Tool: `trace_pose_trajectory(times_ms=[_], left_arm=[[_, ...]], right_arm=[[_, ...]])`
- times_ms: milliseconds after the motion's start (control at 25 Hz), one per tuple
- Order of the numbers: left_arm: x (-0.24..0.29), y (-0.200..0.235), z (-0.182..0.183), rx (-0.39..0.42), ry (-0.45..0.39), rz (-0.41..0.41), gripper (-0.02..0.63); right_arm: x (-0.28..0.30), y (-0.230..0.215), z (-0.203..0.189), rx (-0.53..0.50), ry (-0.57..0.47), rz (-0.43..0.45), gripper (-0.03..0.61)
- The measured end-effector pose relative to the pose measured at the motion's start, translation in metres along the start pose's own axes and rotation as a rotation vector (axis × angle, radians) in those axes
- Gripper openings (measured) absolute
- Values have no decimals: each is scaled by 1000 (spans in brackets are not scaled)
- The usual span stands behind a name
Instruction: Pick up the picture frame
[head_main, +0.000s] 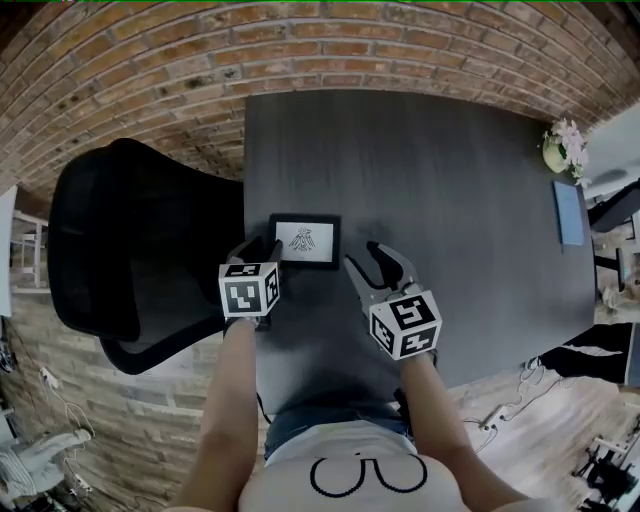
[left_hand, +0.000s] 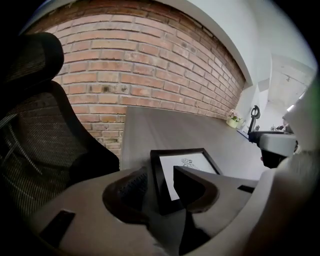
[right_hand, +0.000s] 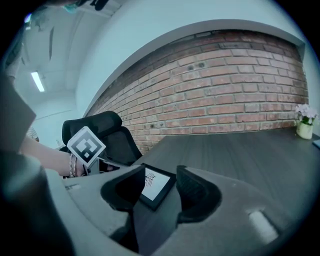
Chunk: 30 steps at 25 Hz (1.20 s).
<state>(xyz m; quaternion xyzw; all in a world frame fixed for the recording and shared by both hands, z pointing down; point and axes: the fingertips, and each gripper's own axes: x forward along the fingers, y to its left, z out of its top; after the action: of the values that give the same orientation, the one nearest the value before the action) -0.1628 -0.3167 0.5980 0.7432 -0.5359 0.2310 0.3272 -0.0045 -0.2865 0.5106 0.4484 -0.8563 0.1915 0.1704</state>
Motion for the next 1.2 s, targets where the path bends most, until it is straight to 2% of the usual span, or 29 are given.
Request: trace_pose_trajectory(times_ms=[200,440,480,640,840,920,1040,1200], left_arm=[[20,1,-12,-13,55,5,137],[18,-2,-7,-21,80,5,127],[18,-2,-7,-35,82,2,104],[18,4,-8,-151,82,-15,77],[20,9,-9,-281,75,-79,71],[21,8,-9,-330,76,-115,71],[20,7,-9,-349,82,-131,71],[20,7,-9,-353,84,-133,71]], right_arm=[[5,-4,-5,8,18,2,187],[9,-4,-8,5,21,9,187],[10,-3,-8,5,23,9,186],[12,0,-8,2,23,16,186],[11,1,-6,21,12,25,186],[11,0,-4,51,4,35,186],[12,-3,-5,133,3,60,186],[24,-14,-12,338,13,105,186]])
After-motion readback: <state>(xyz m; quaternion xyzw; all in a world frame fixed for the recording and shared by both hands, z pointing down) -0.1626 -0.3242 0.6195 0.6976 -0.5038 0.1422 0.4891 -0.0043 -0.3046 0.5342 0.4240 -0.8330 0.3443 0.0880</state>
